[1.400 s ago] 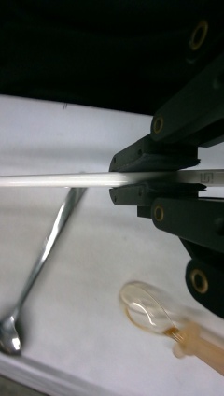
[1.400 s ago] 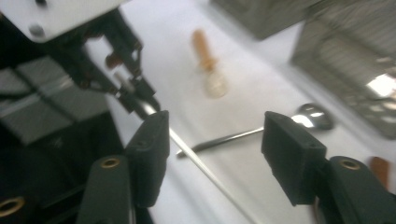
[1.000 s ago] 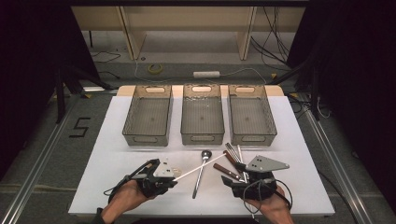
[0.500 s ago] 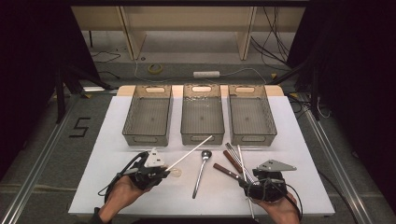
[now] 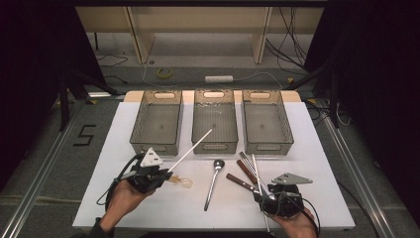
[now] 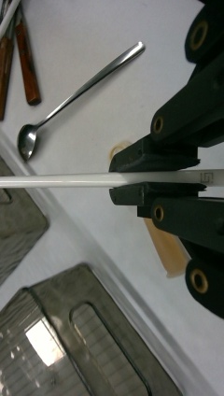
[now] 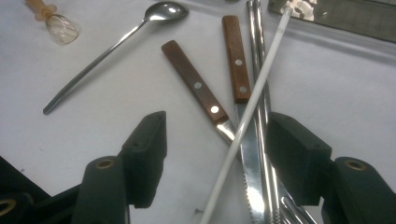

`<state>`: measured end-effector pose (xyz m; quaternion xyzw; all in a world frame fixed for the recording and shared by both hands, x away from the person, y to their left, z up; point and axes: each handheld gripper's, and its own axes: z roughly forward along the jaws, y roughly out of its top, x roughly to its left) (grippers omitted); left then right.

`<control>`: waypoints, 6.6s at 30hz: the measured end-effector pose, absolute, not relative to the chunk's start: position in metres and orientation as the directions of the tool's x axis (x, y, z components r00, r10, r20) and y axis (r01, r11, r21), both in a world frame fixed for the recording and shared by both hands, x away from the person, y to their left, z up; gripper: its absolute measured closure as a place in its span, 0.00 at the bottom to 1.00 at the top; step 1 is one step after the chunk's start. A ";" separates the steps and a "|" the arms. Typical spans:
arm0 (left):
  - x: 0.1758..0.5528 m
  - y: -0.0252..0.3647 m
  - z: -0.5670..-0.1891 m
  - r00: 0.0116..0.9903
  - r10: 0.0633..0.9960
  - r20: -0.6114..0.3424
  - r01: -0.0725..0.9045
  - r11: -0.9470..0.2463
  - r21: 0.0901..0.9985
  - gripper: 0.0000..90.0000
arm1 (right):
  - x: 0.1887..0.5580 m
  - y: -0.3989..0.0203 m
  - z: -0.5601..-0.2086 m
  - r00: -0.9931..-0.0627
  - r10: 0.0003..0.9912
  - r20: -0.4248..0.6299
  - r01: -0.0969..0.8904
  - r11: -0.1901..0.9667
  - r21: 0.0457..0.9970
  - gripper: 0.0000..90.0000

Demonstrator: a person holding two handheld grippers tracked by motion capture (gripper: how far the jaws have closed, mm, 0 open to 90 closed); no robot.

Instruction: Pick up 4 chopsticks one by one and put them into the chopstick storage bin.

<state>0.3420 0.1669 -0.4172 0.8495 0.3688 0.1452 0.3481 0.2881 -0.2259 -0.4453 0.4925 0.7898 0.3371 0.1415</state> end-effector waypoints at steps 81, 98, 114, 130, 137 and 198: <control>0.492 0.236 -0.417 0.307 0.937 -0.168 0.701 -0.103 0.706 0.60 | 0.279 -0.223 -0.440 -0.533 0.835 0.140 0.630 0.281 0.724 0.30; 0.421 0.214 -0.397 0.433 0.873 -0.223 0.578 -0.079 0.812 0.29 | 0.282 -0.229 -0.444 -0.457 0.881 0.122 0.672 0.252 0.696 0.43; 0.368 0.196 -0.411 0.530 0.836 -0.143 0.479 -0.155 0.864 0.24 | 0.280 -0.226 -0.458 -0.429 0.894 0.131 0.723 0.253 0.643 0.66; 0.337 0.189 -0.425 0.574 0.804 -0.153 0.470 -0.171 0.866 0.24 | 0.280 -0.221 -0.469 -0.401 0.910 0.104 0.764 0.269 0.587 0.79; 0.329 0.187 -0.424 0.585 0.798 -0.148 0.462 -0.178 0.869 0.24 | 0.280 -0.218 -0.473 -0.397 0.915 0.072 0.770 0.290 0.568 0.81; 0.319 0.174 -0.422 0.674 0.729 -0.115 0.440 -0.271 0.856 0.25 | 0.281 -0.234 -0.450 -0.443 0.878 0.182 0.722 0.229 0.653 0.96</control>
